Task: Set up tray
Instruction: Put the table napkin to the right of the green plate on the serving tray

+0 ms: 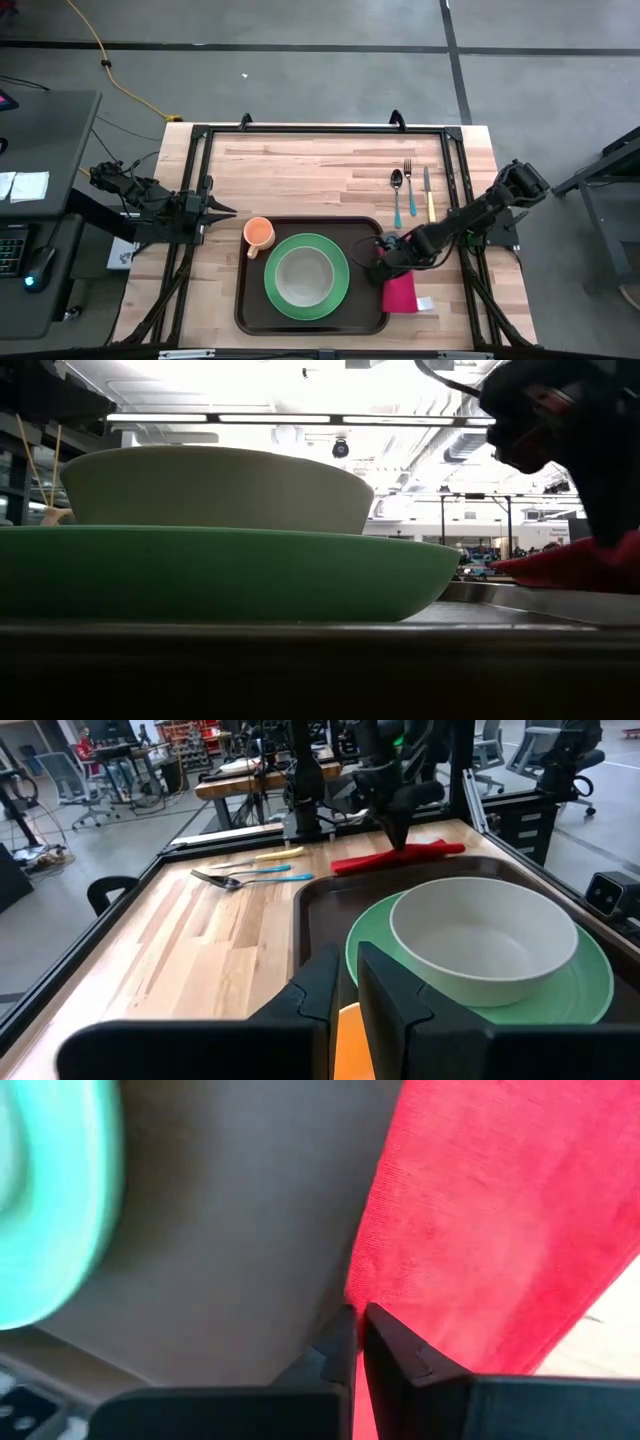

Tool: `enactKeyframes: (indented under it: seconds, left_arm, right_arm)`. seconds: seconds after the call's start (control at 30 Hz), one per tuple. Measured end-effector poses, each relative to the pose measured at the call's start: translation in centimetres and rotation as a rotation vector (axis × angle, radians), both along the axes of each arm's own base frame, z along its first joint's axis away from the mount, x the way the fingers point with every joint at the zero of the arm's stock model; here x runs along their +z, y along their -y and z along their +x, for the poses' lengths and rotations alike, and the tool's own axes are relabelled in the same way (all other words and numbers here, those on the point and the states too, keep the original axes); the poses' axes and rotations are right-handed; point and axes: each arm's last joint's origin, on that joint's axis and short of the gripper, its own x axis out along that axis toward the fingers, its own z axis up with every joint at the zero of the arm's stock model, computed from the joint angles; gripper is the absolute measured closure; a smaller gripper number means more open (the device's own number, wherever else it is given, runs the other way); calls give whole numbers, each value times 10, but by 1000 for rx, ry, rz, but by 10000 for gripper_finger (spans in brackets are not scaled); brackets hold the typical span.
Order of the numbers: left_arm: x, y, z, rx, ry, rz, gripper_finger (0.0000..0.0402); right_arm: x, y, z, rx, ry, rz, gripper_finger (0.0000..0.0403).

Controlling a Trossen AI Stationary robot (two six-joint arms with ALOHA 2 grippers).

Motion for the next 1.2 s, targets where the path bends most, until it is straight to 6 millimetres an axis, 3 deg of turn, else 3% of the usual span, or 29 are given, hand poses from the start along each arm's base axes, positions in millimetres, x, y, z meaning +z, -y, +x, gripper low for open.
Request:
enactKeyframes:
  seconds: [0.47, 1.2]
  left_arm:
    - [0, 0, 0, 8, 0, -6, 332]
    - [0, 0, 0, 10, 0, 3, 332]
  right_arm:
    - [1, 0, 4, 7, 33, 8, 403]
    - [3, 6, 28, -9, 208, 52, 403]
